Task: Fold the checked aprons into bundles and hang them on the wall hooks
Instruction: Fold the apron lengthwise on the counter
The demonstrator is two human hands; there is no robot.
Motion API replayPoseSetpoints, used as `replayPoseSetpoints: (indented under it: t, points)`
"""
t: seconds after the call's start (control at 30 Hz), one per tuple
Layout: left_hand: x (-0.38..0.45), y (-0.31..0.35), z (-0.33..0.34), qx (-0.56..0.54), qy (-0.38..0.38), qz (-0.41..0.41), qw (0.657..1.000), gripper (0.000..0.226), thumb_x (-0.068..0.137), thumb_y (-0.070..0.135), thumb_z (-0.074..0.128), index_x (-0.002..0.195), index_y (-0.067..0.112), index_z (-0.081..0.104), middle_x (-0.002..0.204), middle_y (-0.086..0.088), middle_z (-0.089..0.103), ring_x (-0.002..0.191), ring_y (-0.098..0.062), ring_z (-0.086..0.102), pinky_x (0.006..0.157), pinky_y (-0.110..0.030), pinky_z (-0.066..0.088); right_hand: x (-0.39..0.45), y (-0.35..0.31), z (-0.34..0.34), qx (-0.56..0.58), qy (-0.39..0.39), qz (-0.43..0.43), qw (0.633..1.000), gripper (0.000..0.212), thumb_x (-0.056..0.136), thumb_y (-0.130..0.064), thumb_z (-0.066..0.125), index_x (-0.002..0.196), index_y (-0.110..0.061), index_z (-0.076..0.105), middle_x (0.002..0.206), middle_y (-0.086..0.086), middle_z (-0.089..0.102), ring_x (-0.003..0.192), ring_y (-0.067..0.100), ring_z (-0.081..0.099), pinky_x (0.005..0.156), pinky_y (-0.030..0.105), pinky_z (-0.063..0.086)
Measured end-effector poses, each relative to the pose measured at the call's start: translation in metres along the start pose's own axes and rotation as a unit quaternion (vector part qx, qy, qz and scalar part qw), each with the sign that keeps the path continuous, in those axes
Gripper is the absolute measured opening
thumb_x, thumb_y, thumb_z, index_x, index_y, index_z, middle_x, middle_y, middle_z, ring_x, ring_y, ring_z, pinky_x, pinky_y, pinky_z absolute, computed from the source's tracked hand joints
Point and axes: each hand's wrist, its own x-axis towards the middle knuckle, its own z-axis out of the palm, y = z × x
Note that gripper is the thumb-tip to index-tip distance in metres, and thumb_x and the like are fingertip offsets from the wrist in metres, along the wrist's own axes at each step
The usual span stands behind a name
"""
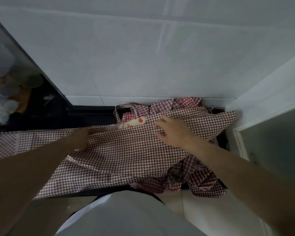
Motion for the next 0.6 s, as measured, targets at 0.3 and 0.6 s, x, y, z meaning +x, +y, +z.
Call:
replayPoseSetpoints:
  t: [0.3,0.6]
  points:
    - [-0.024,0.003,0.009,0.017,0.006,-0.11,0.994,0.076,0.09,0.023,0.062,0.154,0.019,0.021,0.156,-0.014,0.029,0.142,-0.035,0.033,0.113,-0.051,0.035,0.023,-0.053,0.055,-0.047,-0.158,0.06,0.984,0.093,0.083,-0.06,0.066,0.155,-0.03,0.015,0.142,0.012,0.033,0.128,0.028,0.041,0.105,0.049,0.041]
    - [-0.029,0.117,-0.021,-0.145,0.175,0.208,0.951,0.063,0.082,0.018,0.065,0.141,0.02,0.043,0.137,-0.002,0.045,0.13,-0.023,0.041,0.111,-0.041,0.029,0.028,0.01,-0.008,-0.109,-0.017,0.185,0.977,0.056,0.088,-0.05,0.061,0.136,-0.024,0.048,0.136,0.007,0.046,0.131,0.029,0.037,0.113,0.052,0.024]
